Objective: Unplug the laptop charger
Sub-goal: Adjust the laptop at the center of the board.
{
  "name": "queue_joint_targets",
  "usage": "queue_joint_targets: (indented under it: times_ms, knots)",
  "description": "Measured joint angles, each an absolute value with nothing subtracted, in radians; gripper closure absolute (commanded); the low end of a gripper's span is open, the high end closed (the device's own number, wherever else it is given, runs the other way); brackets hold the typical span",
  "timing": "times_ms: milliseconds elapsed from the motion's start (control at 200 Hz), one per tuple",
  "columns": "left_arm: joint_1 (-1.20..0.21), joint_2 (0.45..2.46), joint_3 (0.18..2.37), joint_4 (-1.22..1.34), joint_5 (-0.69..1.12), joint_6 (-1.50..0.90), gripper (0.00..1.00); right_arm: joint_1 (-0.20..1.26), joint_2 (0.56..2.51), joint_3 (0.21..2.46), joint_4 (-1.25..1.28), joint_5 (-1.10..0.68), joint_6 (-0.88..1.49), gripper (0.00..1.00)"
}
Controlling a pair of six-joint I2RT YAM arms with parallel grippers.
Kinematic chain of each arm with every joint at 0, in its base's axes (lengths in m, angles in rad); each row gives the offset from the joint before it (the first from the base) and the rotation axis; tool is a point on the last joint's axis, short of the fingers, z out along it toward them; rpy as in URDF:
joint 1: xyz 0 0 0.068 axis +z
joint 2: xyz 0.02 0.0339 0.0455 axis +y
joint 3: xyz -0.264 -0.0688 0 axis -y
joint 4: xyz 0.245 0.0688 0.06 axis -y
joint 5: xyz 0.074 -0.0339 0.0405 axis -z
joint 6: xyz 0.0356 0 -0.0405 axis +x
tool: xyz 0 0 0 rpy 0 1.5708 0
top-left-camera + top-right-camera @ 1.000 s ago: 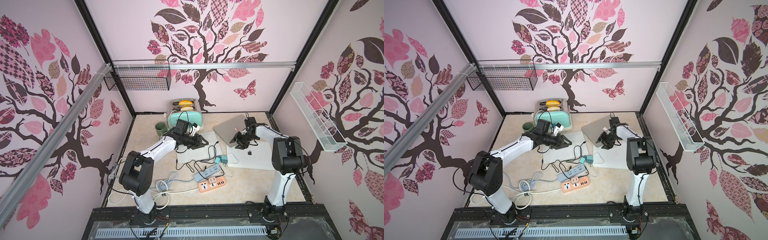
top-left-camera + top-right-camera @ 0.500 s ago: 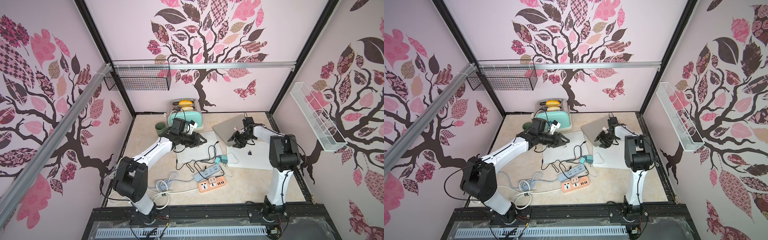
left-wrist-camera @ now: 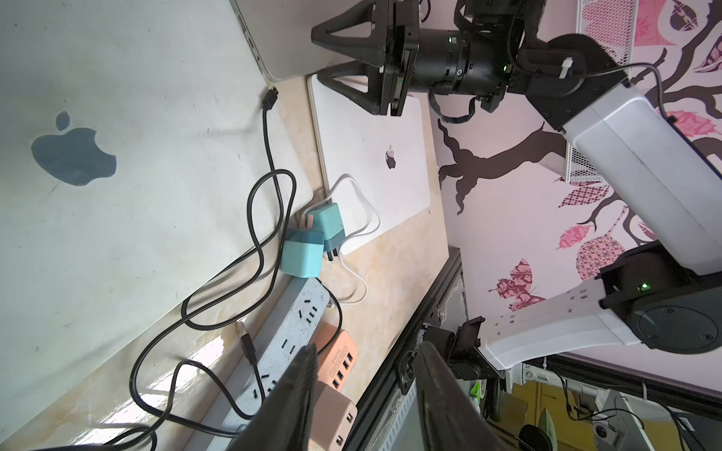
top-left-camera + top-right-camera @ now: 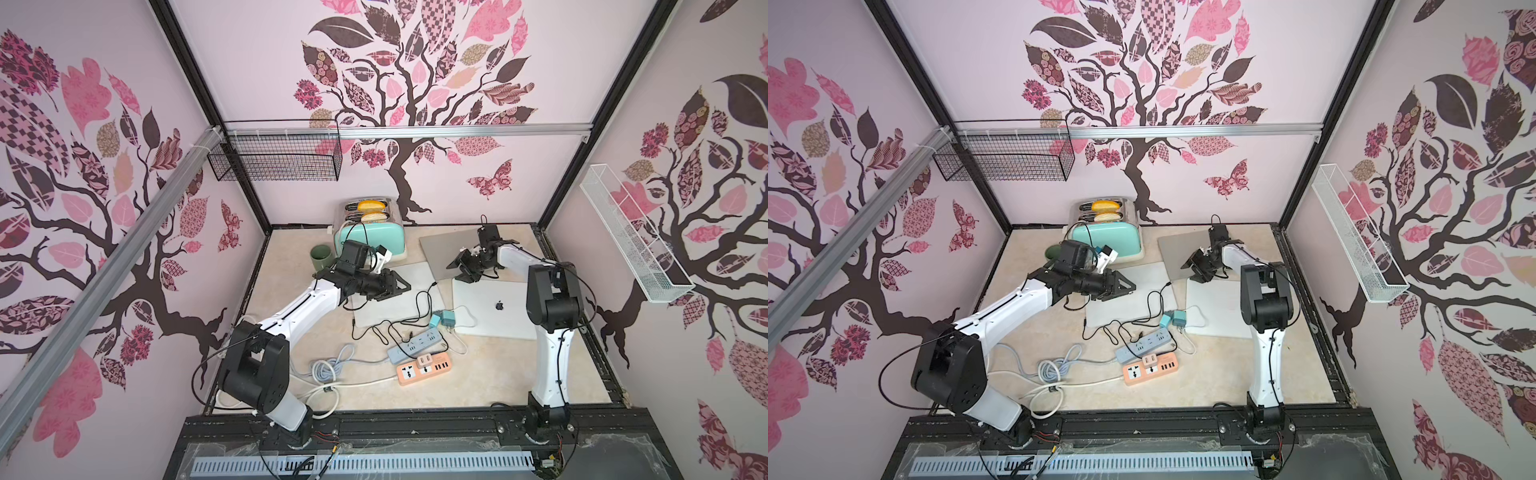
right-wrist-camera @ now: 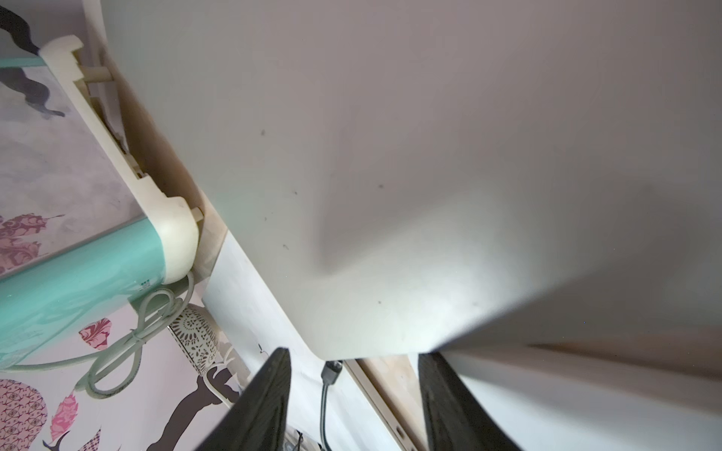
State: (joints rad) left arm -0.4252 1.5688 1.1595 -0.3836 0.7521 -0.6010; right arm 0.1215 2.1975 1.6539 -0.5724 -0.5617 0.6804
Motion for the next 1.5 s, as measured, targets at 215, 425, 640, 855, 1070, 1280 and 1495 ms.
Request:
queue_joint_targets:
  times_ms: [215, 425, 640, 855, 1070, 1280, 1495]
  knots:
    - [-0.425, 1.547, 1.121, -0.386, 0.741, -0.607, 0.55, 0.123, 2.234, 1.674, -0.529, -0.555, 0.681, 0.46]
    - [-0.423, 1.543, 1.116, -0.390, 0.735, -0.609, 0.55, 0.127, 2.236, 1.679, -0.537, -0.550, 0.670, 0.45]
    - [-0.418, 1.543, 1.114, -0.395, 0.731, -0.608, 0.55, 0.183, 2.236, 1.790, -0.606, -0.530, 0.658, 0.45]
    - [-0.389, 1.515, 1.080, -0.415, 0.716, -0.606, 0.52, 0.317, 2.242, 1.936, -0.597, -0.527, 0.666, 0.45]
    - [-0.328, 1.441, 1.026, -0.430, 0.701, -0.611, 0.52, 0.361, 2.345, 2.062, -0.605, -0.519, 0.663, 0.45]
    - [-0.316, 1.435, 1.017, -0.451, 0.695, -0.602, 0.50, 0.364, 2.459, 2.172, -0.704, -0.438, 0.558, 0.44]
    - [-0.316, 1.445, 1.022, -0.458, 0.693, -0.601, 0.50, 0.370, 2.470, 2.185, -0.782, -0.362, 0.466, 0.44]
